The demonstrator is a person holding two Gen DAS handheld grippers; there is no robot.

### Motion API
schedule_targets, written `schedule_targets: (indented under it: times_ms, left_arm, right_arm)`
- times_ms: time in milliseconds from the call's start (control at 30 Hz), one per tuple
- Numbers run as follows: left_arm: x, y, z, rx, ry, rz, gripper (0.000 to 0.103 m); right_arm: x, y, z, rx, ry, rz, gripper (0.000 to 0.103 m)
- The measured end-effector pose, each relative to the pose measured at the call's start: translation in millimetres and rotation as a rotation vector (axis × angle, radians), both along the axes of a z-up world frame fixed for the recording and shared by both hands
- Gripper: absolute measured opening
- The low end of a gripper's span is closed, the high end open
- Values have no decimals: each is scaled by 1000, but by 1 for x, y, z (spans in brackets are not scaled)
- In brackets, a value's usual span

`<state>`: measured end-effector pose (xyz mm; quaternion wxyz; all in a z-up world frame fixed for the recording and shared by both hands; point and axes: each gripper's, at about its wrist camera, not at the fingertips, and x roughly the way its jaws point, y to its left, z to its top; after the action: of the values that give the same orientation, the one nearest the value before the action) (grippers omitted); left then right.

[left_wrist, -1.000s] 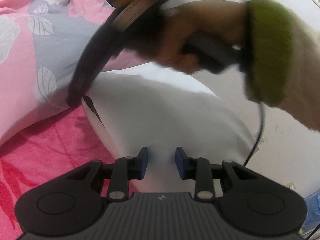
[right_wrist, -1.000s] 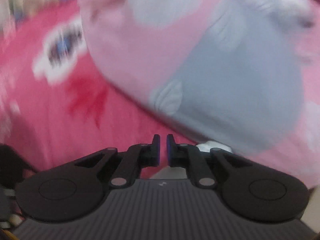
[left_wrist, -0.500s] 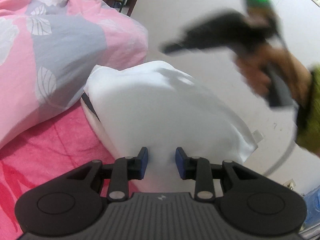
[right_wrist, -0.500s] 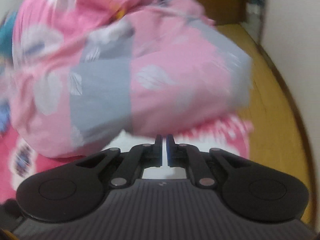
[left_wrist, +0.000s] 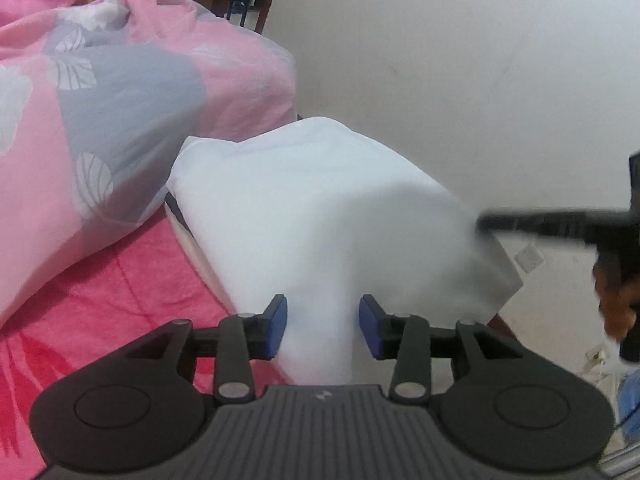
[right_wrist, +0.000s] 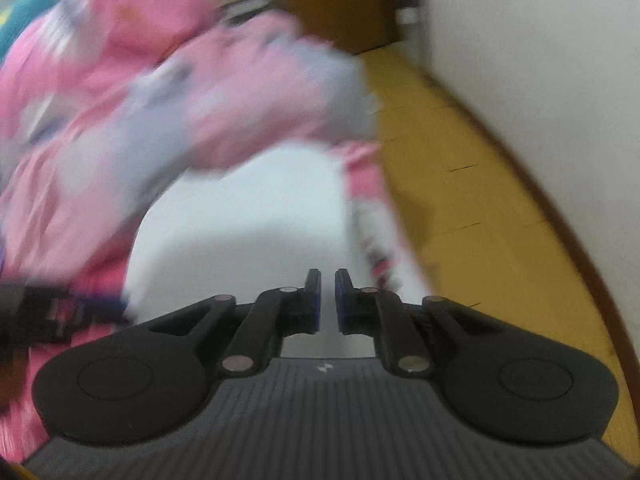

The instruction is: Fold clothes

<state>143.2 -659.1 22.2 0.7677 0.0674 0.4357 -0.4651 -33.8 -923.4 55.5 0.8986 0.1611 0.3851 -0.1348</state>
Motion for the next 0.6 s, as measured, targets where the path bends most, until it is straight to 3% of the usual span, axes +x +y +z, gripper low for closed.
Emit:
schedule_targets:
  times_ms: [67,100,133,267,400,467,600]
  left_arm:
    - [-3,-2,2,13,-14,-22,43]
    - [-5,-4,4,28,-26,-35,46]
    - [-7,-6,7,43,-36,-47,48]
    - [-13,-6,20,92,-45,-80,52]
    - [-27,-5,19,177,-39,-117,60]
    - [-36,-5,8,240,-6,-130,59]
    - [-47,3,-7,321,63,-139,59]
  right_arm:
    - [-10,-1,-21,-37,68,-19,8]
    - [-18,-8,-23,-25,74,-90,20]
    - [-26,-15,-25,-13,77,-161,25]
    - [-58,-11,2,-3,-28,-302,23]
    - [-61,24,17,-4,-87,-155,23]
    - [-51,42,6,-2,-67,-85,23]
    - [-40,60,-36,34,49,-74,20]
